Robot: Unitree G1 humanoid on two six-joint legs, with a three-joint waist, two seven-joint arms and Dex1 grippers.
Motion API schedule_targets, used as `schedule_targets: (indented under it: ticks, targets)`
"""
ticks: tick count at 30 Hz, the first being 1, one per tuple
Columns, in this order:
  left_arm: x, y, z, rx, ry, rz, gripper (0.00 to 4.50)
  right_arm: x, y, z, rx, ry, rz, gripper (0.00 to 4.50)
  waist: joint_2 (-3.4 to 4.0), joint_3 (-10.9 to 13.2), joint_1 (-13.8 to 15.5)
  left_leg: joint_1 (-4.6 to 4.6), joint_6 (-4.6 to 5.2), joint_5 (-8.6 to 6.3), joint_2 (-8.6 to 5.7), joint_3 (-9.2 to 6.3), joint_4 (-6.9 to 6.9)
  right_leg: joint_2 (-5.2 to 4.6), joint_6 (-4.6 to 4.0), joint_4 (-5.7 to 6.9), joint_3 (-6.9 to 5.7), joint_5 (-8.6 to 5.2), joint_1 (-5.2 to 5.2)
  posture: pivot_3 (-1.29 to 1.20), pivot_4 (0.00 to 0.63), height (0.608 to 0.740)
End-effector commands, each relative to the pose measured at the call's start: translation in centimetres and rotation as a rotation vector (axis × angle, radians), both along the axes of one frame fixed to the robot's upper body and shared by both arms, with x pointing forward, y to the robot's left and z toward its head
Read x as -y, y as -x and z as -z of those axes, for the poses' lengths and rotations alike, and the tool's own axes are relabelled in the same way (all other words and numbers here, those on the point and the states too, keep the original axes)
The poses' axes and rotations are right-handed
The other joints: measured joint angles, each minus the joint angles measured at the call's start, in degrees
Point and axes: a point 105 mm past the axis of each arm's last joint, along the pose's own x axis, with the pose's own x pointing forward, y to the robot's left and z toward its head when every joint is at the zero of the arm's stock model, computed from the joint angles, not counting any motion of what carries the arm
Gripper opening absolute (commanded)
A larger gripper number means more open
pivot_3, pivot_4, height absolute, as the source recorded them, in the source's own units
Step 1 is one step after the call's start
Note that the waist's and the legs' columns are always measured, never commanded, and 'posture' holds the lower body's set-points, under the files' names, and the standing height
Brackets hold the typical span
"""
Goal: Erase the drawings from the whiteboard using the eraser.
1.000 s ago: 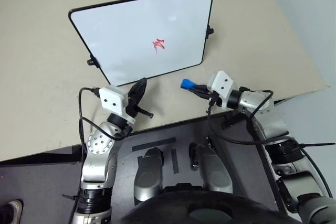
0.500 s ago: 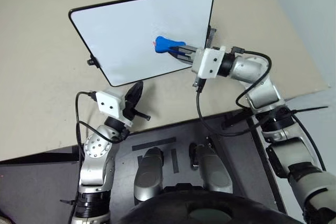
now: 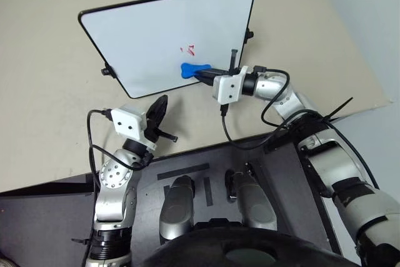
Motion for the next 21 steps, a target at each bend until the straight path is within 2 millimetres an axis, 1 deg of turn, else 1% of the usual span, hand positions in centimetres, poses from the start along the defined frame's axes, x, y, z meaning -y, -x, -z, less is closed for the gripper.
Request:
schedule_targets:
  ticks: [1,3,7,9,11,13,16,21]
  targets:
    - [0.2,0.1,-1.3,0.058,-0.002,0.006,0.00,-0.3,-0.9,-3.2,0.115,-0.086,0.021,0.02,0.01,0.00,-0.02,0.00,0.00,0.00,0.00,0.00,0.00,0.00,-0.01,0.00,0.00,0.02,-0.01,0.00,0.150,0.740]
    - [0.2,0.1,-1.4,0.060,-0.002,0.008,0.00,-0.2,-1.1,-4.5,0.172,-0.129,0.032,0.02,0.01,0.01,-0.06,0.00,0.00,0.00,0.01,-0.01,0.00,0.00,-0.02,0.02,0.00,0.03,-0.03,0.00,0.150,0.740]
    - [0.3,0.1,-1.4,0.063,-0.002,0.011,0.00,0.3,-1.3,-6.3,0.251,-0.193,0.047,0.02,0.02,0.01,-0.10,-0.01,0.00,0.00,0.02,-0.01,0.00,0.00,-0.02,0.10,0.00,0.03,-0.11,0.00,0.150,0.740]
    - [0.3,0.0,-1.5,0.063,-0.002,0.011,0.00,0.6,-1.3,-7.0,0.284,-0.219,0.057,0.02,0.03,0.02,-0.10,-0.01,0.00,0.00,0.03,-0.01,0.00,0.00,-0.03,0.14,0.00,0.03,-0.12,0.00,0.150,0.740]
    - [0.3,0.0,-1.5,0.064,-0.003,0.012,0.00,0.8,-1.4,-7.2,0.301,-0.232,0.068,0.02,0.02,0.02,-0.09,0.00,0.00,0.00,0.03,-0.01,0.00,0.00,-0.03,0.16,0.00,0.03,-0.12,0.00,0.150,0.740]
    - [0.3,-0.1,-1.5,0.065,-0.004,0.013,0.00,0.9,-1.4,-6.8,0.302,-0.218,0.075,0.02,0.02,0.01,-0.09,0.00,0.00,0.00,0.03,-0.01,0.00,-0.01,-0.03,0.16,0.00,0.03,-0.12,0.00,0.150,0.740]
    - [0.3,-0.2,-1.5,0.067,-0.007,0.014,0.00,0.8,-1.6,-5.5,0.275,-0.183,0.084,0.02,0.02,0.01,-0.09,-0.01,0.00,0.00,0.03,-0.01,0.00,-0.01,-0.02,0.16,0.00,0.03,-0.12,0.00,0.150,0.740]
    - [0.3,-0.4,-1.7,0.072,-0.010,0.017,0.00,0.7,-1.7,-1.7,0.194,-0.064,0.094,0.02,0.02,0.01,-0.13,0.04,0.00,0.00,0.04,-0.01,0.00,-0.04,-0.02,0.18,0.03,0.03,-0.10,0.00,0.150,0.740]
